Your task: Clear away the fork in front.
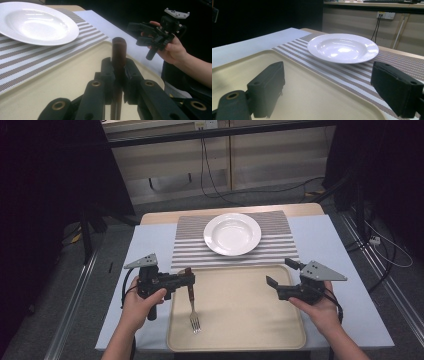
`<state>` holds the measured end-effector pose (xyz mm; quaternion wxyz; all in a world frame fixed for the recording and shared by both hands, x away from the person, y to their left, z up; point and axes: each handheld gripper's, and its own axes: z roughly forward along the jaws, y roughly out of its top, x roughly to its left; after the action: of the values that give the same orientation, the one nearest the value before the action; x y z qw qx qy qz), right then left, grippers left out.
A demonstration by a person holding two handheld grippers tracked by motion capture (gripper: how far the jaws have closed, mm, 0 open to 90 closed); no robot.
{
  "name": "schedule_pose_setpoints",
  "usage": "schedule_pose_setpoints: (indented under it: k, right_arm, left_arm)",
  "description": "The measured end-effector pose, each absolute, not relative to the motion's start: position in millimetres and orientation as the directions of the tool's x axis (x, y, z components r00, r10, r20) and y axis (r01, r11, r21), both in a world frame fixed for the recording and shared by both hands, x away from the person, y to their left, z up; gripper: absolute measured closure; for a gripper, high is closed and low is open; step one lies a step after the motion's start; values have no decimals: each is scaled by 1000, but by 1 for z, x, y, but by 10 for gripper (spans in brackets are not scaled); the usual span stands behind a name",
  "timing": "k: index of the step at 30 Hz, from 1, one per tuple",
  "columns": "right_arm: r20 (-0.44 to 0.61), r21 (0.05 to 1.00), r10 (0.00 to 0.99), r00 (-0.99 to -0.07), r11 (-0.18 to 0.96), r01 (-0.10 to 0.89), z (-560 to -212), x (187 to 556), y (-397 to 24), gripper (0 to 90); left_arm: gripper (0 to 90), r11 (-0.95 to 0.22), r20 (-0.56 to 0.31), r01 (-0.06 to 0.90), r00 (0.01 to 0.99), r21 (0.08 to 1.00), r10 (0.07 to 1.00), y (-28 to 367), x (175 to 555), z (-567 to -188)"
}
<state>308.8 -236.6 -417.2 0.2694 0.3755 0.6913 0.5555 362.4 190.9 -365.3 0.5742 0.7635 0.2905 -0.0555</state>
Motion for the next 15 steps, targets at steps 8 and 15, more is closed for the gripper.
schedule_pose_setpoints:
  k: [8, 15]
  right_arm:
    - [57, 971, 818, -573, 88, 221, -418, 309, -237, 119]
    - [58, 970, 815, -577, 91, 226, -421, 310, -236, 116]
  left_arm:
    - [753, -166, -346, 463, 817, 871, 462, 195, 372, -387]
    - [701, -222, -324, 476, 809, 851, 491, 191, 376, -414]
